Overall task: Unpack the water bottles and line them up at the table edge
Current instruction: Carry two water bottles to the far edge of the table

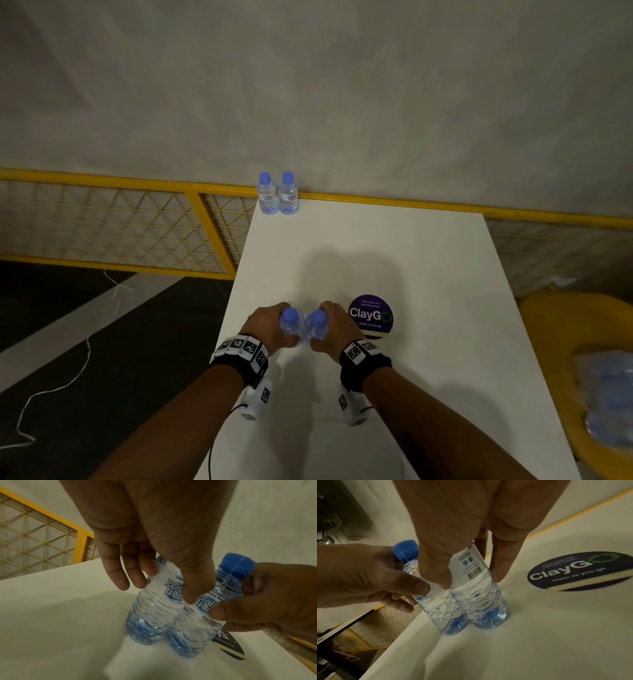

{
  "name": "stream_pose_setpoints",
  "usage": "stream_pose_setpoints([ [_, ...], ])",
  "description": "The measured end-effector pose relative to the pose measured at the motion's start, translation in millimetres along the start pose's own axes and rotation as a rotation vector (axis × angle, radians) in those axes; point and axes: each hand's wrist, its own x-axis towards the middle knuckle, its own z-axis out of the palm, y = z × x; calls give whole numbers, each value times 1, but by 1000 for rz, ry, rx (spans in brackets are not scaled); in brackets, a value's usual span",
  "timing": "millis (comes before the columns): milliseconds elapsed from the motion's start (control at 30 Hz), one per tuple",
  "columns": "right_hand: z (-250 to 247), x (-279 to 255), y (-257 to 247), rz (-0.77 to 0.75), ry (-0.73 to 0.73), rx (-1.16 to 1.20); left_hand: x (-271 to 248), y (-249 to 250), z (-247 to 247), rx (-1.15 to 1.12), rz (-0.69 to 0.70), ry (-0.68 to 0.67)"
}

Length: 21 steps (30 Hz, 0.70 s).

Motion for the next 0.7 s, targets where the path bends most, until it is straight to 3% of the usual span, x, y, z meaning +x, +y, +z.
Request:
stream_pose_setpoints([
  [267, -8, -5, 5, 27, -30, 69, -13, 5, -5, 16, -20, 0],
  [400, -32, -35, 25, 43, -56, 213, -56, 20, -12, -95, -46, 212],
  [467, -49, -59, 48, 27, -61, 246, -79, 38, -5, -102, 92, 300],
  [533, -68, -90, 79, 39, -45, 263, -96, 65, 13, -72, 298, 304],
  [600, -88, -129, 120, 85, 2, 279, -106, 104, 37, -40, 471, 210],
  [700, -119, -201, 191, 241, 113, 295, -111, 180, 87, -5, 668, -52],
])
